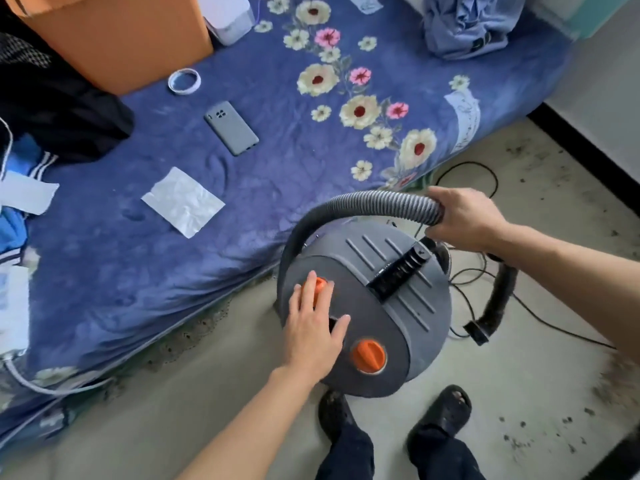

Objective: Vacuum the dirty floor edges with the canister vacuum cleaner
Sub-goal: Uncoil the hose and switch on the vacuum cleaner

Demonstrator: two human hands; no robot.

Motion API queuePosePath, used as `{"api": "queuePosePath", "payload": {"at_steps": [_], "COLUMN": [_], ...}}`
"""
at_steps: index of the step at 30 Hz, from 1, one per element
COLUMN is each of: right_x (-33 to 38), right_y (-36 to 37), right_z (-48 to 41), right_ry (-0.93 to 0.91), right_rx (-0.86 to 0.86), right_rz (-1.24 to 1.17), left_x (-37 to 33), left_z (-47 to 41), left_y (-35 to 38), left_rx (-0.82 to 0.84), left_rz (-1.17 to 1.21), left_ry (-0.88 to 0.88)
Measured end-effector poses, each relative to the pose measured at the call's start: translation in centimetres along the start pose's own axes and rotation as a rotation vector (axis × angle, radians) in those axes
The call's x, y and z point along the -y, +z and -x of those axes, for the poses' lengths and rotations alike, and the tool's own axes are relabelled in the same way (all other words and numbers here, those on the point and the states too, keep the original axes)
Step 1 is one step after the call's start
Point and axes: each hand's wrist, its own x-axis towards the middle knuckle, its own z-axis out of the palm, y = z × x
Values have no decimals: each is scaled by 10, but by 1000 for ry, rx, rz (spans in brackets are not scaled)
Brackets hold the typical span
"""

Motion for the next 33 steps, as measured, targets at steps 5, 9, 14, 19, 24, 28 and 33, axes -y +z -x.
{"api": "queuePosePath", "payload": {"at_steps": [5, 9, 14, 19, 24, 28, 33], "right_x": [64, 67, 35, -16, -29, -50, -101], "right_y": [-28, -6, 17, 42, 39, 32, 18], "right_z": [33, 68, 117, 190, 221, 234, 284], "right_ry": [-320, -477, -523, 151, 793, 715, 538], "right_rx": [123, 105, -112, -312, 233, -11, -115], "right_rz": [196, 205, 60, -470, -1607, -1607, -1372], "left_x": [25, 41, 10, -44, -101, -132, -117], "left_z": [0, 19, 66, 132, 175, 167, 127], "left_y": [-47, -55, -27, 23, 75, 74, 45], "left_rx": [-287, -315, -5, 153, 342, 557, 448], "left_rz": [294, -12, 252, 494, 501, 47, 222], "left_ry": [-286, -214, -171, -124, -84, 214, -96]}}
